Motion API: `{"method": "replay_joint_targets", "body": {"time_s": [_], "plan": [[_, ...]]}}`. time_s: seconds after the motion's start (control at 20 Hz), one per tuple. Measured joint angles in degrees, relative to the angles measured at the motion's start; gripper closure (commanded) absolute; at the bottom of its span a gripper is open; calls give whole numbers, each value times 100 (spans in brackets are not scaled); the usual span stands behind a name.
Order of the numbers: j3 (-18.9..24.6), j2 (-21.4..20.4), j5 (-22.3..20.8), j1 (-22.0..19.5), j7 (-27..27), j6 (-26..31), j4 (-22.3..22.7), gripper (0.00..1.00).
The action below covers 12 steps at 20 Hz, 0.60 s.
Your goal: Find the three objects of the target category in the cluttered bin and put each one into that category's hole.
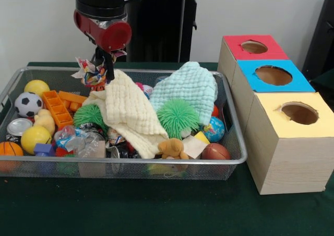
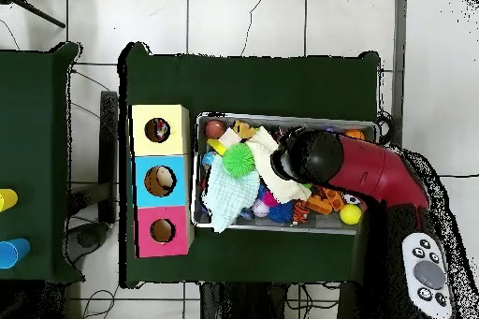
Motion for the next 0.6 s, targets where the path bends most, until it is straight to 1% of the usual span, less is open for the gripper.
{"method": "replay_joint_targets", "body": {"time_s": [0.6], "plan": [[-6, -235, 6, 4, 0, -27, 0, 100]]}}
